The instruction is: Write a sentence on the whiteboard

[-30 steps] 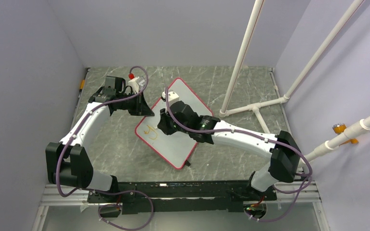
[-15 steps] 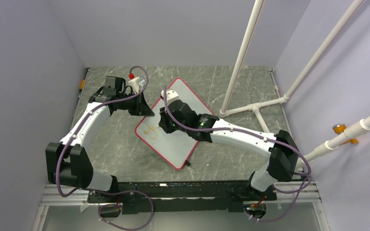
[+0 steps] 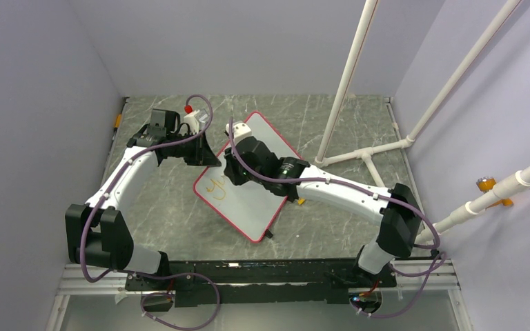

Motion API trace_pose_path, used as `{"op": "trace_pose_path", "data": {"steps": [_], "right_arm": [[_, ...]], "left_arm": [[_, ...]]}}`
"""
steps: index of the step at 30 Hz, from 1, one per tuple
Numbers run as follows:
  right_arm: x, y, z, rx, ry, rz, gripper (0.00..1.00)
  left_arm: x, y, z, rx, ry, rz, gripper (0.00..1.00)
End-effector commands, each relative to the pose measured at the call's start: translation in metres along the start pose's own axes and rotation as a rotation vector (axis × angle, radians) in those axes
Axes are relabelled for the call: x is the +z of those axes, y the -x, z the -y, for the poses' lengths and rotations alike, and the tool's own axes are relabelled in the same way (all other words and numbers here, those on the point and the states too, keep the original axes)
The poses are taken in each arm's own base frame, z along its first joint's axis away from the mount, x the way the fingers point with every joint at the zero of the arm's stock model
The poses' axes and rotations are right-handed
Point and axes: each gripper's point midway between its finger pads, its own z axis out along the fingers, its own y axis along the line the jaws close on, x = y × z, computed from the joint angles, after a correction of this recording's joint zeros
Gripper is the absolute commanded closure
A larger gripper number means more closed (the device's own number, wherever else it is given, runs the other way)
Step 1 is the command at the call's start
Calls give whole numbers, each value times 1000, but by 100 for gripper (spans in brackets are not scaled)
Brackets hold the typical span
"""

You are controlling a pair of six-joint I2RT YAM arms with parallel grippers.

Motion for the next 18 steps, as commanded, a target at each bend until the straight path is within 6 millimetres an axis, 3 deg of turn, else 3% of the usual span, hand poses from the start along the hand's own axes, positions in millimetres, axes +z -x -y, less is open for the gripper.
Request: {"op": "trace_pose_path", "data": {"steps": [1,18], "right_arm": [[3,18,-11,-20,25,47,100],[6,-1,-36,-34,95,8,100]], "left_arm": [[-7,18,2,122,36,71,100],[-7,18,1,120,42,72,100]]}}
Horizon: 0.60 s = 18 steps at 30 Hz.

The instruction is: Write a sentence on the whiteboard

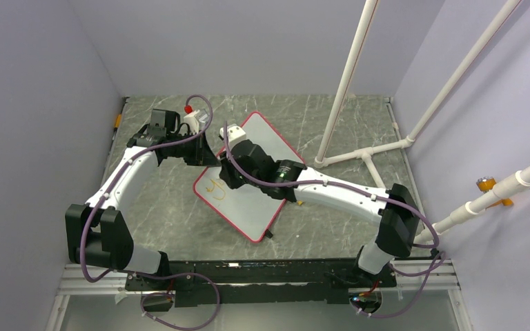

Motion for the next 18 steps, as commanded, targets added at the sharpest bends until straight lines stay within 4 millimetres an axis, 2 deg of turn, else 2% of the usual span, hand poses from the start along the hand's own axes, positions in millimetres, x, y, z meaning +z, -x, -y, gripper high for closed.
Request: {"op": "trace_pose_path", "data": {"steps": [1,10,18], "right_arm": [[8,0,-17,0,47,2,100],[7,-6,-10,-3,5,-11,100],[-13,11,-1,-21,-34,32,100]], "left_arm": [[-7,18,2,122,37,74,100],[-7,18,3,124,34,76,100],[-7,18,1,125,44,76,100]]}}
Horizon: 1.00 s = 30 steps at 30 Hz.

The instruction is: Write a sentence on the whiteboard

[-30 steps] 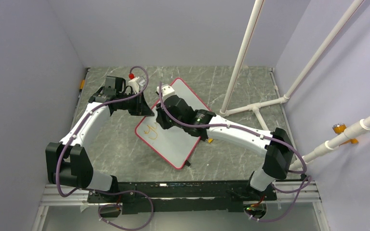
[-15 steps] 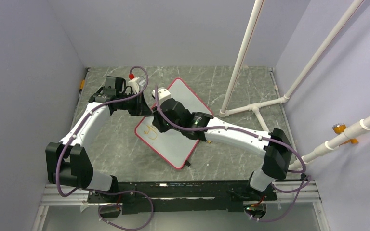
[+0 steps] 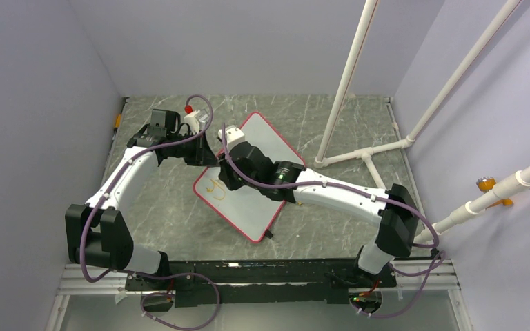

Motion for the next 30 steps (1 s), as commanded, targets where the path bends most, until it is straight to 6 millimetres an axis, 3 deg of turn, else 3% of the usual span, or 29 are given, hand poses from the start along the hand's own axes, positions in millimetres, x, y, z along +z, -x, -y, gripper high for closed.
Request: {"op": "trace_pose_path", "data": {"steps": [1,6,15,22,30], "right_arm": [[-16,14,5,-14,-34,34,100],[-29,17,9,0,-37,57,100],[-34,26,20,24,-32,81,100],[-27,39,30,14,-37,82,100],[-16,44,25,7,-16,74,100]], "left_arm": [[-8,18,2,124,39,78,100],[-7,18,3,128,39,78,100],[-7,17,3,140,47,77,100],[-9,18,6,143,44,81,100],[-8,18,9,143,34,82,100]]}}
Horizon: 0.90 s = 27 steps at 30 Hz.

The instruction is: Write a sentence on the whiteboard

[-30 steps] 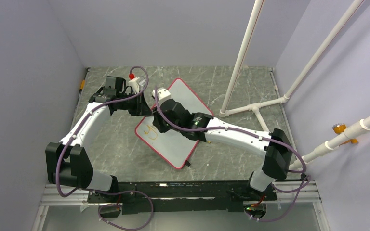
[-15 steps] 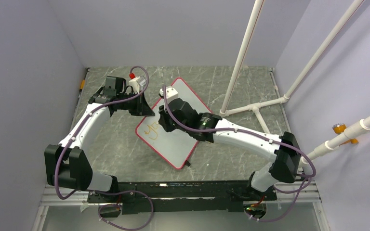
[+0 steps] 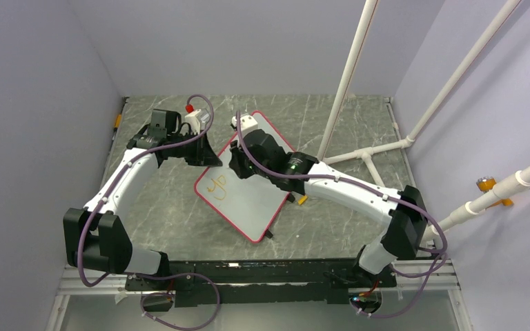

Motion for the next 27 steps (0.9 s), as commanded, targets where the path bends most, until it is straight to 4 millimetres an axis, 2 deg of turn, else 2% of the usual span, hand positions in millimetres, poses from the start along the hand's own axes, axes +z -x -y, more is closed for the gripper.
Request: {"op": "trace_pose_path", "data": {"steps": [1,12,19,27], "right_arm": [[1,22,-13,-13,43,39,100],[16,16,-11,-26,39,15,100],[20,1,-6,-21,30,-14,100],[15,-18,-2,3,33,-42,100]], "left_arm": [[-6,16,-1,115,45,66,100],[-6,17,0,120,41,70,100],[-7,16,1,124,40,71,100],[-7,16,1,127,43,71,100]]}}
